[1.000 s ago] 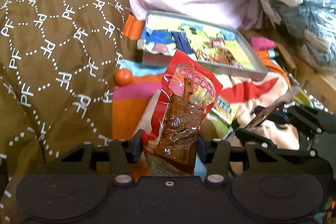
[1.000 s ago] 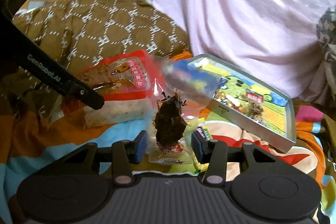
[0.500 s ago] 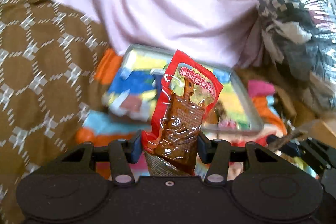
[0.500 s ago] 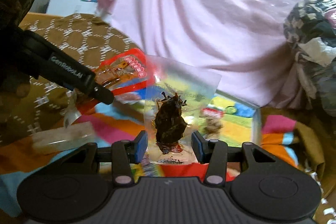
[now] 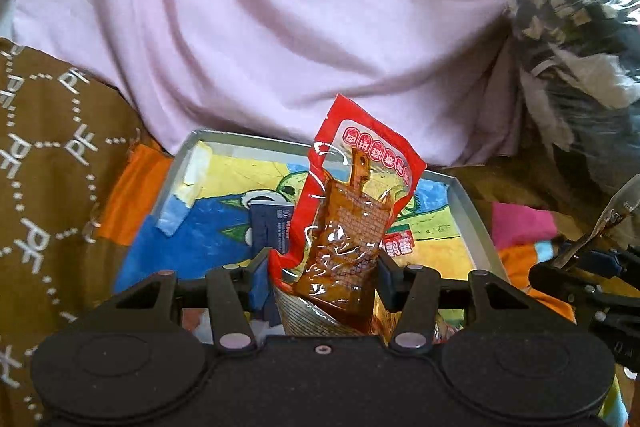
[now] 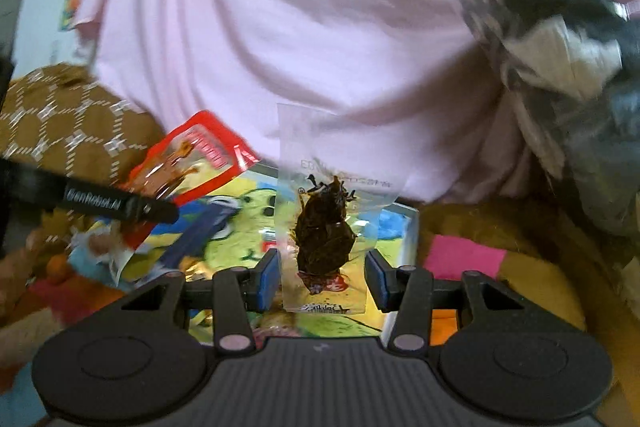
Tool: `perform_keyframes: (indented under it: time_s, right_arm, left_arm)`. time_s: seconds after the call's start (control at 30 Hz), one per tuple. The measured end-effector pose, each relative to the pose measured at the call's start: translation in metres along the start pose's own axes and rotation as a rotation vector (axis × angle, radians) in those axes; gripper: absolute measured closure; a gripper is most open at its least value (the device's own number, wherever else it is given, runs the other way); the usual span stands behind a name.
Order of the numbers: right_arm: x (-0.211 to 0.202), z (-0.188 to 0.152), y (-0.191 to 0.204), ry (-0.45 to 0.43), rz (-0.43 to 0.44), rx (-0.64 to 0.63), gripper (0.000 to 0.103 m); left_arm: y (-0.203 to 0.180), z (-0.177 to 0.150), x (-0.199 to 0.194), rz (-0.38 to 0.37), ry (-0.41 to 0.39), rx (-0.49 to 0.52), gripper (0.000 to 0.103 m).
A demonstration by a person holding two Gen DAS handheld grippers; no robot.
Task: Organize snacks
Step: 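Carry both packets into the metal tray and open both tools to release them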
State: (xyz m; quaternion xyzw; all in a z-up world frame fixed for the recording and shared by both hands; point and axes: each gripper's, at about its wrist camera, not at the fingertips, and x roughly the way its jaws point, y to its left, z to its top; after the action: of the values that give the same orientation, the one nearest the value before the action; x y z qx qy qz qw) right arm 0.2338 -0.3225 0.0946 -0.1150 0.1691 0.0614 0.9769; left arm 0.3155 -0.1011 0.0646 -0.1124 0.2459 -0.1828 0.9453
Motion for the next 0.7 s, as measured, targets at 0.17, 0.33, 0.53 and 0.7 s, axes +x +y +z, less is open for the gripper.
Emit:
perform_keyframes:
  time_s: [0.17,0.33,0.53,0.7]
  right_arm:
    - [0.029,-0.01,-0.02,0.037,-0.028,0.097,0.053]
    - [0.052,-0.019,-0.033,0.105,-0.032,0.168,0.053]
    - [0.067,-0.023,-0.04,0.159,-0.028,0.212,0.052]
    - [0.07,-0.023,-0.038,0.16,-0.032,0.199,0.052]
  left_arm:
    - [-0.005,-0.001,0.029,0.008,0.034,-0.005,0.05]
    - [-0.01,-0.008,0.049,0.018,0.068,0.0,0.05]
    - [-0.008,-0.016,0.06,0.03,0.105,-0.008,0.05]
    - [-0.008,-0.019,0.062,0.041,0.106,0.009,0.049]
